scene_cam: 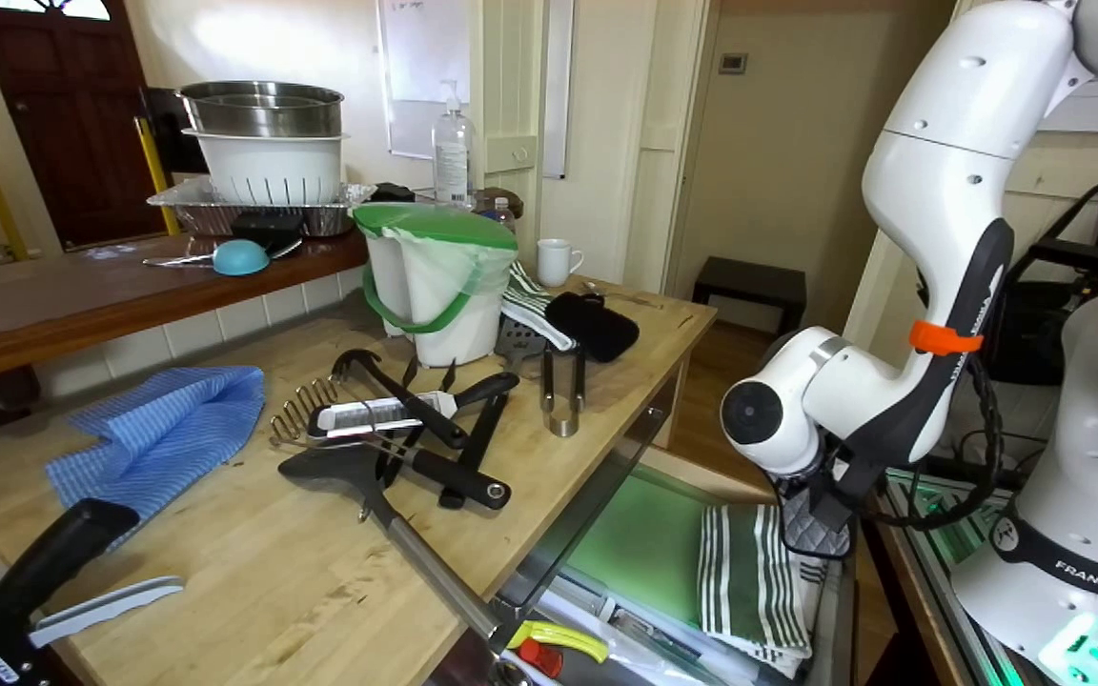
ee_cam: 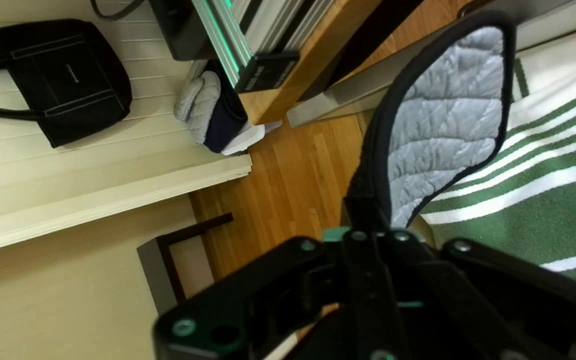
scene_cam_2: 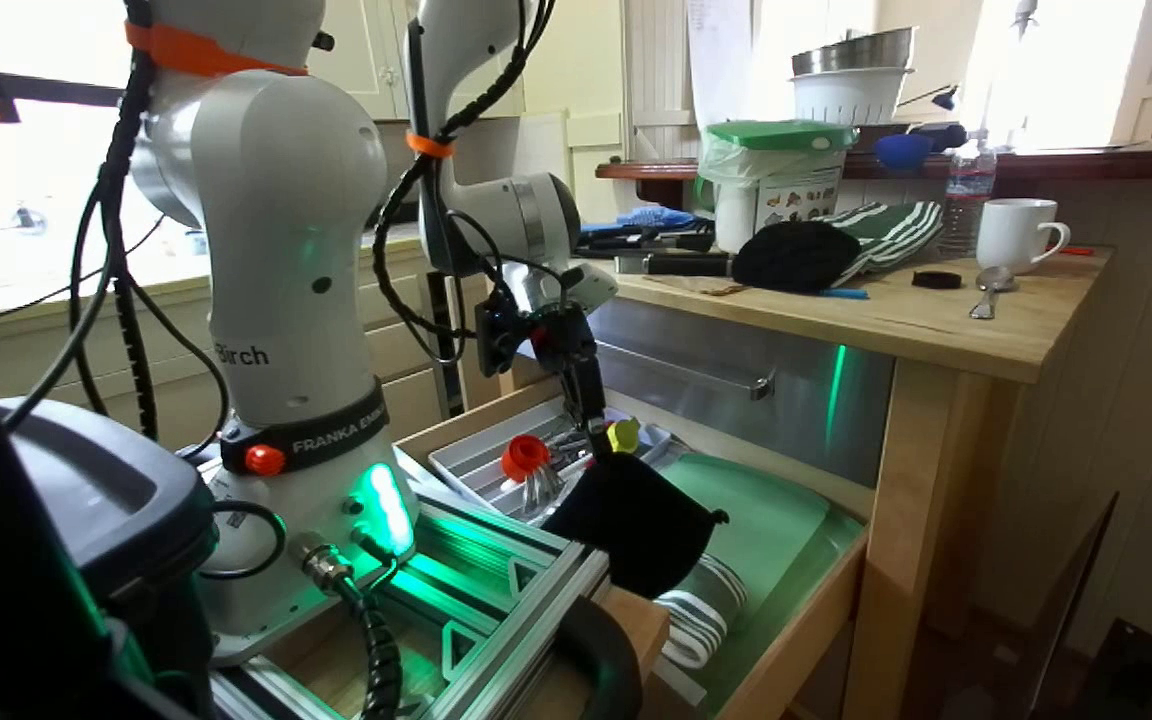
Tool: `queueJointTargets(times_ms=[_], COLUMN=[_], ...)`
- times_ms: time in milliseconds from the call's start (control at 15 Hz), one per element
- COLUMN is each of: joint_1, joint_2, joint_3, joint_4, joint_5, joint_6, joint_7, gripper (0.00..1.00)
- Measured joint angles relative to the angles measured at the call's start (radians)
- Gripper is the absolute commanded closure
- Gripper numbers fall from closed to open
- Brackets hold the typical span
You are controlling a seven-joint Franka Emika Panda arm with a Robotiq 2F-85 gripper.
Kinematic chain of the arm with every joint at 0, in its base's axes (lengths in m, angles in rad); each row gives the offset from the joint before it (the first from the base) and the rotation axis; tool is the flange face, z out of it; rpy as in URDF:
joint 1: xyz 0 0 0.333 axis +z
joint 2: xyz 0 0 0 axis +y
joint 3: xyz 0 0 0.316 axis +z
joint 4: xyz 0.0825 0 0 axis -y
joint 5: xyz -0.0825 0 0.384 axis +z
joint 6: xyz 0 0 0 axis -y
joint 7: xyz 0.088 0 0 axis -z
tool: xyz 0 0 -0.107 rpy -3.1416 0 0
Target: Put the mat in the open drawer
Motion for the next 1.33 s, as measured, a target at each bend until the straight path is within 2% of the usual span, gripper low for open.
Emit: queueJointTargets(times_ms=[667, 1067, 1333], joint_1=[0.007, 0.013, 0.057], joint_2=[0.038, 0.134, 0.224], joint_3=[-0.036, -0.044, -0.044], joint_4=[0.032, 0.107, 0.18], joint_5=[0.027, 0.021, -0.033], joint_6=[0.0, 0.07, 0.114], joint_7=[0.01, 0.108, 0.239], gripper=[1.0, 1.0, 1.0])
